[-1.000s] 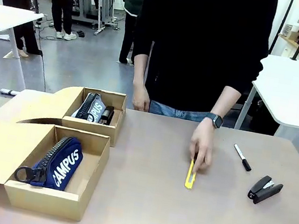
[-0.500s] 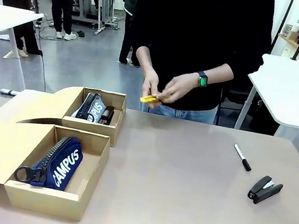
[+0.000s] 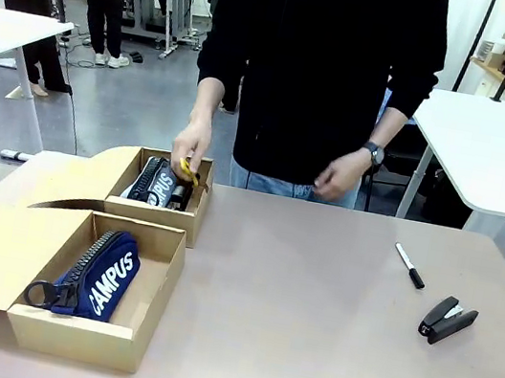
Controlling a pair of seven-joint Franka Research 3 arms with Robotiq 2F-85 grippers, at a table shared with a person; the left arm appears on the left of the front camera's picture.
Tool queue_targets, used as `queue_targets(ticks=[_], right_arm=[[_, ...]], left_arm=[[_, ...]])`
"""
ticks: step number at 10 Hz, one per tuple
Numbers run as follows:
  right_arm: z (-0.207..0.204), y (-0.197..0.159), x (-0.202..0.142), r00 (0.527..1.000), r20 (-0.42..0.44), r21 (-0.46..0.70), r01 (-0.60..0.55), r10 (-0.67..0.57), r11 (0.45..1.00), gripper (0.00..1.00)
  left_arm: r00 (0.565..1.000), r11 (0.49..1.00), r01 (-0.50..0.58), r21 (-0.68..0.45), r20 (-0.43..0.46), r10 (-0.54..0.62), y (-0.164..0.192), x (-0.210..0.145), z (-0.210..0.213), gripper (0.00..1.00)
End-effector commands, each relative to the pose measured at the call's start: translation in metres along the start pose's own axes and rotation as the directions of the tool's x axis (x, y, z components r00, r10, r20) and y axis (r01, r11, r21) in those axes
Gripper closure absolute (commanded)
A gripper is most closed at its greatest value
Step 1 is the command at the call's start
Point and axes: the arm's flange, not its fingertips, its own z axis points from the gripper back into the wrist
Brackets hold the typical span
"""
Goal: Place items inside the box.
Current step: Pick up a Pencil pouch or Stapler and place it inside the Mailer Box closest to the robot.
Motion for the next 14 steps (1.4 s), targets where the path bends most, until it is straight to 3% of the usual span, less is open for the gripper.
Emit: queue_targets(ticks=[1, 2, 3, 4, 5, 6, 7, 8, 9, 10, 11, 12, 13, 14], right_arm=[[-0.013, -0.005, -0.01, 0.989, -0.067, -0.188, -0.142, 0.131, 0.972, 0.0], [-0.035, 0.0, -0.012, 0.957, -0.102, -0.289, -0.289, 0.271, 0.913, 0.0], [-0.05, 0.006, -0.014, 0.91, -0.19, -0.336, -0.414, 0.369, 0.846, 0.0], [-0.057, 0.012, -0.014, 0.755, -0.398, -0.348, -0.65, 0.522, 0.675, 0.0], [-0.058, 0.009, -0.013, 0.569, -0.639, -0.309, -0.806, 0.518, 0.504, 0.0], [-0.057, 0.004, -0.018, 0.3, -0.921, -0.142, -0.852, 0.249, 0.504, 0.0], [-0.055, 0.007, -0.024, 0.073, -0.973, 0.038, -0.885, 0.218, 0.465, 0.0], [-0.059, 0.014, -0.031, 0.097, -0.957, 0.016, -0.923, 0.274, 0.384, 0.0], [-0.071, 0.02, -0.033, 0.265, -0.887, -0.147, -0.938, 0.378, 0.313, 0.0], [-0.092, 0.022, -0.035, 0.335, -0.788, -0.255, -0.941, 0.517, 0.222, 0.0], [-0.107, 0.024, -0.026, 0.491, -0.61, -0.522, -0.839, 0.622, 0.15, 0.0], [-0.082, 0.023, -0.037, 0.419, -0.829, -0.282, -0.885, 0.37, 0.37, 0.0], [-0.082, 0.023, -0.037, 0.419, -0.829, -0.282, -0.885, 0.37, 0.37, 0.0], [-0.09, 0.038, -0.035, 0.398, -0.788, -0.324, -0.917, 0.47, 0.232, 0.0]], left_arm=[[1.0, 1.0, 0.008, -0.019, 0.002, -0.008, 0.0, -0.001, 0.001, 0.0], [1.0, 1.0, 0.008, -0.019, 0.002, -0.008, 0.0, -0.001, 0.001, 0.0], [1.0, 1.0, 0.008, -0.019, 0.002, -0.008, 0.0, -0.001, 0.001, 0.0], [1.0, 1.0, 0.008, -0.019, 0.002, -0.008, 0.0, -0.001, 0.001, 0.0], [1.0, 1.0, 0.008, -0.019, 0.002, -0.008, 0.0, -0.001, 0.001, 0.0], [1.0, 1.0, 0.008, -0.019, 0.002, -0.008, 0.0, -0.001, 0.001, 0.0], [1.0, 1.0, 0.008, -0.019, 0.002, -0.008, 0.0, -0.001, 0.001, 0.0], [1.0, 1.0, 0.008, -0.019, 0.002, -0.008, 0.0, -0.001, 0.001, 0.0], [1.0, 1.0, 0.008, -0.019, 0.002, -0.008, 0.0, -0.001, 0.001, 0.0], [1.0, 1.0, 0.008, -0.019, 0.002, -0.008, 0.0, -0.001, 0.001, 0.0], [1.0, 1.0, 0.008, -0.019, 0.002, -0.008, 0.0, -0.001, 0.001, 0.0], [1.0, 1.0, 0.008, -0.019, 0.002, -0.008, 0.0, -0.001, 0.001, 0.0], [1.0, 1.0, 0.008, -0.019, 0.002, -0.008, 0.0, -0.001, 0.001, 0.0], [1.0, 1.0, 0.008, -0.019, 0.002, -0.008, 0.0, -0.001, 0.001, 0.0]])
